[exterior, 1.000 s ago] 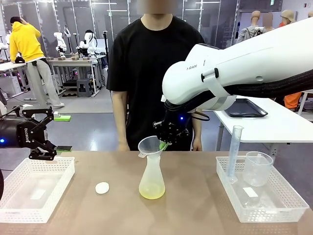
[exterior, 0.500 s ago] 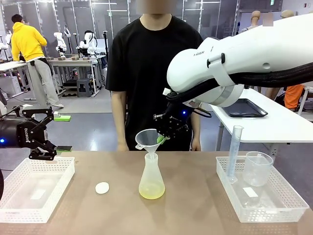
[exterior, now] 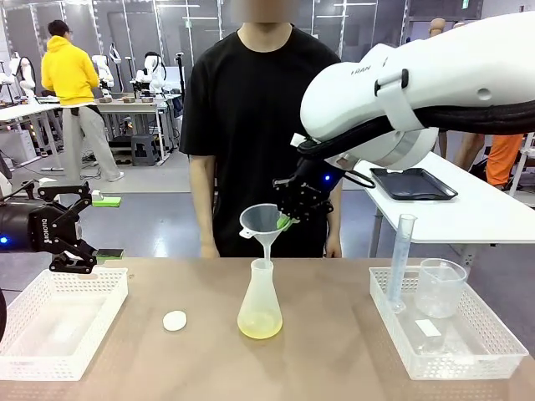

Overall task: Prepare the solutions needed for the experiment.
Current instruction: Once the solution is in the Big flask , pick up the Plastic Funnel and place it back into the right Organizing basket.

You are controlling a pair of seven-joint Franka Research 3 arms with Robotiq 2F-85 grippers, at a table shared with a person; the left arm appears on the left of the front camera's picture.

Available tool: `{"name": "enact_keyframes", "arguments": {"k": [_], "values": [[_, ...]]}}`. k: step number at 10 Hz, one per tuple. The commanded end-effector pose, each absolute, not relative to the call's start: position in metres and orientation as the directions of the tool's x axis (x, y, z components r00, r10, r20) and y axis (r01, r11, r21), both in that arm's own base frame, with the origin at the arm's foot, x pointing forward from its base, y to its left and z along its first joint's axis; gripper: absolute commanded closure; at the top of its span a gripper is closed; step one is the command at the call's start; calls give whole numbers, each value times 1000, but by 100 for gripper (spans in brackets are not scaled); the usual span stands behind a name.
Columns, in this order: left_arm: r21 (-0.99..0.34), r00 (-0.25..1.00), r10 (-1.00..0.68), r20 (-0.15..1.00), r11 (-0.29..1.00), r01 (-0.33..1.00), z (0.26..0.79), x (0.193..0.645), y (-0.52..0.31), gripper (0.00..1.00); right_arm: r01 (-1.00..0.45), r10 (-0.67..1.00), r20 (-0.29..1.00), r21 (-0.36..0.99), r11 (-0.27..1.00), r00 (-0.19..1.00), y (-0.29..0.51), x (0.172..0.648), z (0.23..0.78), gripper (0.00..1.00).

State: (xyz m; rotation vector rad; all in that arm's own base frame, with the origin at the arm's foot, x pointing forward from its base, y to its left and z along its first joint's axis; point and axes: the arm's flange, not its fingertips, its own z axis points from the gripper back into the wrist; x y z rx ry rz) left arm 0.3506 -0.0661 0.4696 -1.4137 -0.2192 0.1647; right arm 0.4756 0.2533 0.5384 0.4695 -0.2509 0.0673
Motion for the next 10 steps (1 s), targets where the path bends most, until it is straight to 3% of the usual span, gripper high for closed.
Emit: {"name": "enact_keyframes", "arguments": {"k": [1,6,10], "values": [[-991,968,246,45,131,13,472,350,-68,0,-139,-9,295,479,867,956,237,474,543,99],[-991,968,246,45,131,13,472,350,-68,0,-172,-20,297,604,778,955,222,471,555,99],[-991,968,246,45,131,13,472,350,-68,0,-69,-81,286,480,875,955,158,459,562,99]]}}
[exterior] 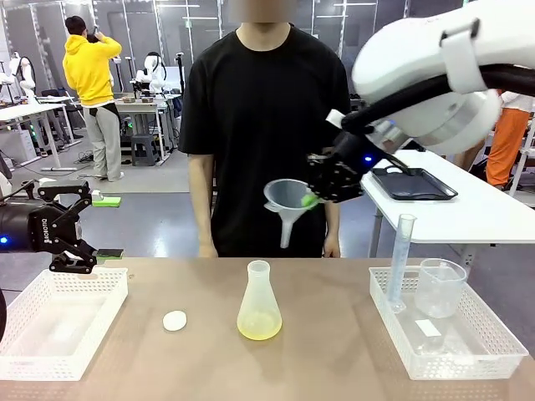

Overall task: Prepare the solutions needed for the experiment.
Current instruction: Once the solution is in the Big flask , pick up the Plastic Funnel and place it back into the right Organizing basket.

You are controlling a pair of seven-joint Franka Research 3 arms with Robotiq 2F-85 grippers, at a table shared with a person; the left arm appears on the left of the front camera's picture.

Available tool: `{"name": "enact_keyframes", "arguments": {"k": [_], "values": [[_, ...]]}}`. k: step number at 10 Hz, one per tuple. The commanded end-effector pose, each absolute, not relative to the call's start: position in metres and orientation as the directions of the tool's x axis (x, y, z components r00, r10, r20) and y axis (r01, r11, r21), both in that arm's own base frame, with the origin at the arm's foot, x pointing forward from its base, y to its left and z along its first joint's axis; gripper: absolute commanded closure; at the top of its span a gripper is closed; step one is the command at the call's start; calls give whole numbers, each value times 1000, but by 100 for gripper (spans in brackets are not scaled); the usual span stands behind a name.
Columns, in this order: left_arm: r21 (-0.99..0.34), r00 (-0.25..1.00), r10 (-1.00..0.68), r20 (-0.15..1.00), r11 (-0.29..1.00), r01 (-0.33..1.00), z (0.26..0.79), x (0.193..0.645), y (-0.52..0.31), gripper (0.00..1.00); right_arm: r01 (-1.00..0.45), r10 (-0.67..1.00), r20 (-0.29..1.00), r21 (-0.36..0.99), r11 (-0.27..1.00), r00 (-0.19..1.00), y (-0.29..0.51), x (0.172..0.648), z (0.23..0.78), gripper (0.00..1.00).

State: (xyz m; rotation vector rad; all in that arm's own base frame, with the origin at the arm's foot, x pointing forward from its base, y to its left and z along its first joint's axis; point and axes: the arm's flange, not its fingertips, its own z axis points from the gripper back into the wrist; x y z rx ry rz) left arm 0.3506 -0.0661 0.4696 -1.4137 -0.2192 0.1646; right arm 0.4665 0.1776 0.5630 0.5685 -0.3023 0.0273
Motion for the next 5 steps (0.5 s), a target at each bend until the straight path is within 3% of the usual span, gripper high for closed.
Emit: {"name": "enact_keyframes", "arguments": {"k": [1,5], "values": [[-991,968,246,45,131,13,472,350,-68,0,-6,-126,271,437,899,954,133,456,557,99],[-991,968,246,45,131,13,472,350,-68,0,149,-224,182,354,923,957,55,427,538,99]]}}
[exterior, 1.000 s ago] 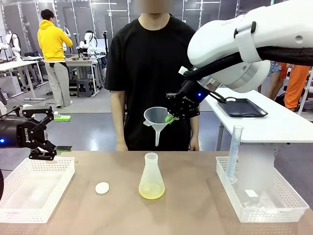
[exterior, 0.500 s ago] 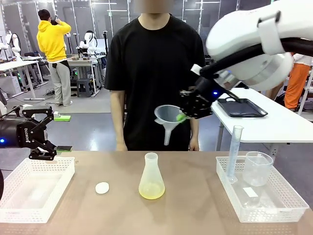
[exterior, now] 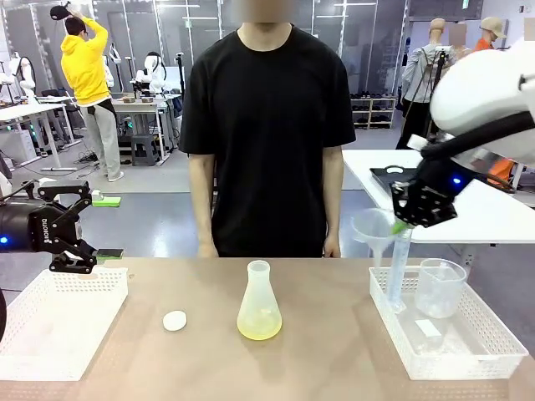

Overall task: Prepare the solutions needed for the experiment.
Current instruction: Once the solution is in the Big flask , pick up the Plastic Funnel and place it back into the right Organizing basket.

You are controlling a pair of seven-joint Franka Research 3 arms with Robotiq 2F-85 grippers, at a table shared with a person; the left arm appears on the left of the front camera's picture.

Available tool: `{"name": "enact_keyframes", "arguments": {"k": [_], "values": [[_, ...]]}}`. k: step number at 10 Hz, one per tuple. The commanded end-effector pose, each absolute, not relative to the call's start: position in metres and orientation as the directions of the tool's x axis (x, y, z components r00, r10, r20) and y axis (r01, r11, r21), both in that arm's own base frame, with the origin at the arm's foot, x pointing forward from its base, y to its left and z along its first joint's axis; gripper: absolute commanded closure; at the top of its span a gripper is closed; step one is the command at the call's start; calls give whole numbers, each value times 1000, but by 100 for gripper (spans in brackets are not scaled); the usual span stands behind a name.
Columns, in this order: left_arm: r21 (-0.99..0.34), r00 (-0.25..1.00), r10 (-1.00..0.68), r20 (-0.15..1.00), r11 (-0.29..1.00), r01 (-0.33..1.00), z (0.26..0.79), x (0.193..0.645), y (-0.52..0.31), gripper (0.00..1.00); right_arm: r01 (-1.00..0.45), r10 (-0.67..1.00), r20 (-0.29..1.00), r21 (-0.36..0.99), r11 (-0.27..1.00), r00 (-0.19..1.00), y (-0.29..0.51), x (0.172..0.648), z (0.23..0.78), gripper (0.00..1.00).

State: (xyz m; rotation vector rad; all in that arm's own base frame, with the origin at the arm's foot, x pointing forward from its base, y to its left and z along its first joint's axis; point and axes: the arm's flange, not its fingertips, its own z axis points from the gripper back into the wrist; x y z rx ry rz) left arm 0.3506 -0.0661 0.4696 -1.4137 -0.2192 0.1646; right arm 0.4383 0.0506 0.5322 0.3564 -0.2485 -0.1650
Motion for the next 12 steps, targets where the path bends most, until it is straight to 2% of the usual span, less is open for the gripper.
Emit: {"name": "enact_keyframes", "arguments": {"k": [1,2,5,6,7,12], "values": [[-991,968,246,45,131,13,472,350,-68,0,130,-205,190,345,929,960,53,421,537,99],[-991,968,246,45,131,13,472,350,-68,0,116,-203,211,364,924,956,51,438,532,99],[-991,968,246,45,131,13,472,350,-68,0,116,-203,211,364,924,956,51,438,532,99],[-991,968,246,45,131,13,472,350,-68,0,116,-198,203,356,927,959,48,432,531,96],[-991,968,246,45,131,13,472,350,-68,0,233,-298,201,290,928,933,35,421,533,96],[-991,968,246,45,131,13,472,350,-68,0,399,-407,93,94,912,909,-15,394,534,96]]}}
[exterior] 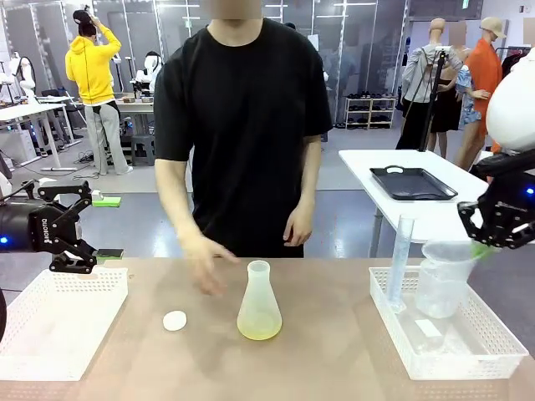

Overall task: Prepare the solutions needed for the experiment.
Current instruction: Once the solution is in the Big flask , pick up the Plastic Funnel and place it back into the right Organizing basket.

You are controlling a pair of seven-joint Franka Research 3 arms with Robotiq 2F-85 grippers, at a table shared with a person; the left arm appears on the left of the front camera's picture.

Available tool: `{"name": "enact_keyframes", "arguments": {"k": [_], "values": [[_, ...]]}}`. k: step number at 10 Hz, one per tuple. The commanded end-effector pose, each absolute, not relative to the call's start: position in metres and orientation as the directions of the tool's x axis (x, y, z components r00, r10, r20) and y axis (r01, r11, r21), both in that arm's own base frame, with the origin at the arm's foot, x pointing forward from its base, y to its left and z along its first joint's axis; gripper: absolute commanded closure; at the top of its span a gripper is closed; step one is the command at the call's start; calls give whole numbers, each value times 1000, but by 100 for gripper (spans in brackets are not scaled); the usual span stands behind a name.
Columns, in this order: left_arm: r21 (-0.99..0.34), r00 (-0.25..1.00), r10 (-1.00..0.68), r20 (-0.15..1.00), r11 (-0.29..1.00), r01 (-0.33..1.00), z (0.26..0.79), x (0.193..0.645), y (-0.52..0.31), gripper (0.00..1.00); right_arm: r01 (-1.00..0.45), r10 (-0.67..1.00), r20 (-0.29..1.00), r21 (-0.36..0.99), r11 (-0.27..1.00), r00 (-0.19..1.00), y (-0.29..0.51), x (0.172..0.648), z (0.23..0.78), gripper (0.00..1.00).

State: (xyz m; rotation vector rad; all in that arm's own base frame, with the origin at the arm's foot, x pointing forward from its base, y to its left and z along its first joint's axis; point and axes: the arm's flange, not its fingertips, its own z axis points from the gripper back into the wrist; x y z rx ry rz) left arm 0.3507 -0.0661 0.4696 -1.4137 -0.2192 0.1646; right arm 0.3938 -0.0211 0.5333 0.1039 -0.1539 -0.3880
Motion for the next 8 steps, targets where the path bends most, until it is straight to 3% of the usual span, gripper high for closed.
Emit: {"name": "enact_keyframes", "arguments": {"k": [1,5,8], "values": [[-991,968,246,45,131,13,472,350,-68,0,413,-419,90,80,907,903,-14,395,526,96],[-991,968,246,45,131,13,472,350,-68,0,508,-509,19,41,860,861,5,408,471,96],[-991,968,246,45,131,13,472,350,-68,0,547,-546,44,-28,836,837,17,429,448,96]]}}
